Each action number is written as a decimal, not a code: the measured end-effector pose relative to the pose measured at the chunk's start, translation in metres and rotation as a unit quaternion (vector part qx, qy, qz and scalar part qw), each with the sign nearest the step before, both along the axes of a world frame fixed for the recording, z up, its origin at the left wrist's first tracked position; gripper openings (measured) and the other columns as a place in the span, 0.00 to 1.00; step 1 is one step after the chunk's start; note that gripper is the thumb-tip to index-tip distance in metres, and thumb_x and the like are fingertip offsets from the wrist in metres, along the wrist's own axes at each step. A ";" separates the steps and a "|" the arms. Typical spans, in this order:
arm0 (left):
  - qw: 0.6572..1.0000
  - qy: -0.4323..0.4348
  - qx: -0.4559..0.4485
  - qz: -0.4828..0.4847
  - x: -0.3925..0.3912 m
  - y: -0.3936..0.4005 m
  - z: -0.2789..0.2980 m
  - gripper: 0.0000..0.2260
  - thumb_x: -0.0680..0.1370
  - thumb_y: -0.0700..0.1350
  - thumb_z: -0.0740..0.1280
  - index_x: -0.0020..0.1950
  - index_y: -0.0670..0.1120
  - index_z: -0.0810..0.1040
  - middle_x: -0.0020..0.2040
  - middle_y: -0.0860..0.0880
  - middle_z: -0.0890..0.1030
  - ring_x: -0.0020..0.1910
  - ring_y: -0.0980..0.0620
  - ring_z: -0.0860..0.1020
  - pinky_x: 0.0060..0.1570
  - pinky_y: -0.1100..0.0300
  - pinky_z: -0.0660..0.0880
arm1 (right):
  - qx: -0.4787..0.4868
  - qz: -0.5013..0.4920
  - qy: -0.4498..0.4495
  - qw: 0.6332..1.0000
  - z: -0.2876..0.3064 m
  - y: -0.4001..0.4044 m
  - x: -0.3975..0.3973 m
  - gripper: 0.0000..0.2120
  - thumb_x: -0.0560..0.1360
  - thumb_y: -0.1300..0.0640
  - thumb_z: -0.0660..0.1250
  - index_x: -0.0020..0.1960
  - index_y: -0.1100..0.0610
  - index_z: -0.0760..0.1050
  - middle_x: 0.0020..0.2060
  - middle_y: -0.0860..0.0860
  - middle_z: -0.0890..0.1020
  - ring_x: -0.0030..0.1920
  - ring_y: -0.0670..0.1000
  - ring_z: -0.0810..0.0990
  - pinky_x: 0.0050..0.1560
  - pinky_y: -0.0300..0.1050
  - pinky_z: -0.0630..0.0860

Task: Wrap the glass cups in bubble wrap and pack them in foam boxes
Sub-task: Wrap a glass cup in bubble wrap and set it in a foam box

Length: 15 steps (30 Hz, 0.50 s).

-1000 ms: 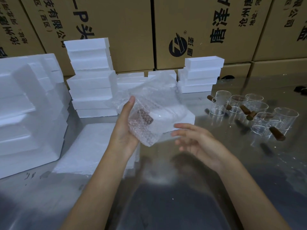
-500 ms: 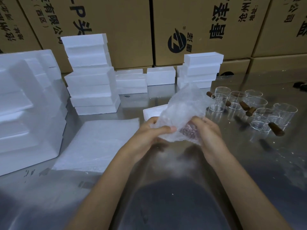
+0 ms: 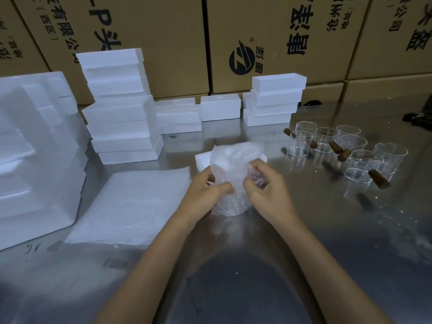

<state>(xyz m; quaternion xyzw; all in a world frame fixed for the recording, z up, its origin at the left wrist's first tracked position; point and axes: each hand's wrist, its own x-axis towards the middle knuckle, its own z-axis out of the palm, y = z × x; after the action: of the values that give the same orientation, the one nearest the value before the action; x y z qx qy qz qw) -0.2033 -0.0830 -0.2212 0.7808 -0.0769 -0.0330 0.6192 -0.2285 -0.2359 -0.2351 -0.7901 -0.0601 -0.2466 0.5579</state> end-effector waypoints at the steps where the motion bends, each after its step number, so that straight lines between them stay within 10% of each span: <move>1: 1.000 -0.004 -0.010 0.022 -0.001 -0.003 -0.001 0.13 0.69 0.43 0.73 0.52 0.54 0.82 0.49 0.52 0.85 0.50 0.52 0.83 0.49 0.56 0.81 | -0.032 -0.001 -0.011 0.999 -0.001 0.002 0.000 0.08 0.74 0.68 0.66 0.45 0.56 0.78 0.38 0.47 0.76 0.42 0.47 0.72 0.40 0.31 0.67; 9: 0.987 -0.140 -0.064 0.050 -0.008 -0.004 0.010 0.04 0.69 0.47 0.64 0.40 0.47 0.74 0.37 0.56 0.75 0.40 0.55 0.72 0.40 0.65 0.70 | -0.267 -0.021 0.014 0.963 -0.003 -0.003 -0.003 0.14 0.72 0.51 0.52 0.27 0.47 0.61 0.33 0.47 0.68 0.50 0.46 0.69 0.50 0.39 0.59; 15: 0.943 -0.284 0.174 -0.007 -0.007 -0.002 0.000 0.14 0.74 0.51 0.58 0.33 0.48 0.78 0.39 0.54 0.76 0.48 0.54 0.71 0.45 0.64 0.68 | -0.089 -0.029 -0.004 0.996 0.004 0.001 -0.003 0.11 0.69 0.55 0.58 0.37 0.56 0.78 0.52 0.43 0.81 0.60 0.44 0.71 0.62 0.49 0.70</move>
<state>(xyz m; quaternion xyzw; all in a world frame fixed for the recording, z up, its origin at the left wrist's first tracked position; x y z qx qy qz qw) -0.2103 -0.0846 -0.2215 0.8527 -0.2483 0.1730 0.4258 -0.2319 -0.2354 -0.2313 -0.8374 -0.0607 -0.2594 0.4773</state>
